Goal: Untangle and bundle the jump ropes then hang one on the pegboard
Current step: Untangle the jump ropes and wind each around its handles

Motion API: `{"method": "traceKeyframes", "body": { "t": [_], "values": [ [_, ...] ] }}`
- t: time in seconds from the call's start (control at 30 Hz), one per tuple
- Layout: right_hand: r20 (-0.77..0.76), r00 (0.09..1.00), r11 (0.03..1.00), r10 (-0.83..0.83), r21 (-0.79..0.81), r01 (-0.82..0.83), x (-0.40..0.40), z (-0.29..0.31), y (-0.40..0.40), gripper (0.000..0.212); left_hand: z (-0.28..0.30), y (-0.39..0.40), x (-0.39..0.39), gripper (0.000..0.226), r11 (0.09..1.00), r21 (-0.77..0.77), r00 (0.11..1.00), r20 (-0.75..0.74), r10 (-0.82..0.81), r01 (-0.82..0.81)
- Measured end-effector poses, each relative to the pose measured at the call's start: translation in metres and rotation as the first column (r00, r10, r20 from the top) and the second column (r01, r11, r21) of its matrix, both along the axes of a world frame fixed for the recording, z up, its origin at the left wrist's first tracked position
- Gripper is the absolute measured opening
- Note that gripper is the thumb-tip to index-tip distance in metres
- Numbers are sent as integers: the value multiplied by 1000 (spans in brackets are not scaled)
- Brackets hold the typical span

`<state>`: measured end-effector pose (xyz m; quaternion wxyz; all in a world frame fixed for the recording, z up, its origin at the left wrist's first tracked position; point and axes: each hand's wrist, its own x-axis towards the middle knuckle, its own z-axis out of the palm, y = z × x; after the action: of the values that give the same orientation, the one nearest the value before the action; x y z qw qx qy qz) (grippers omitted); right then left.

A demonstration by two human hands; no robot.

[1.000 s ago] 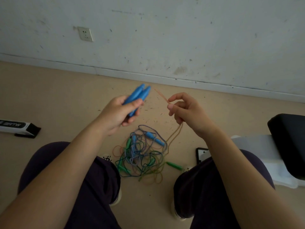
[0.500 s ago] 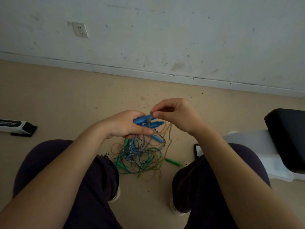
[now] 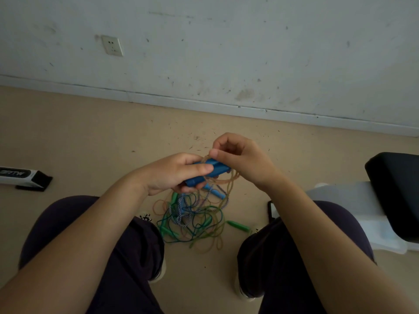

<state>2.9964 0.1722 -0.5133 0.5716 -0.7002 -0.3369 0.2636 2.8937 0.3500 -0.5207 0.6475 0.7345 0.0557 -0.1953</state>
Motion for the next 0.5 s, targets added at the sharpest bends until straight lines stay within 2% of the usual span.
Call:
{"method": "traceKeyframes", "body": {
  "t": [0.07, 0.23, 0.37, 0.5],
  "values": [
    [-62, 998, 999, 32, 3, -32, 1, 0, -2, 8, 0, 1, 0, 35, 998, -40, 999, 15, 50, -49],
    [-174, 981, 996, 84, 14, -83, 2, 0, -5, 28, -1, 5, 0, 29, 975, -148, 982, 66, 177, -165],
    [-157, 988, 998, 10, 55, -2, 4, 0, -5, 30, 1, 6, 3, 38, 947, -179, 954, 91, 285, -266],
    [-98, 994, 998, -47, 31, 51, 3, -4, -3, 28, -1, 3, 3, 43, 962, -146, 971, 30, 236, -229]
  ]
}}
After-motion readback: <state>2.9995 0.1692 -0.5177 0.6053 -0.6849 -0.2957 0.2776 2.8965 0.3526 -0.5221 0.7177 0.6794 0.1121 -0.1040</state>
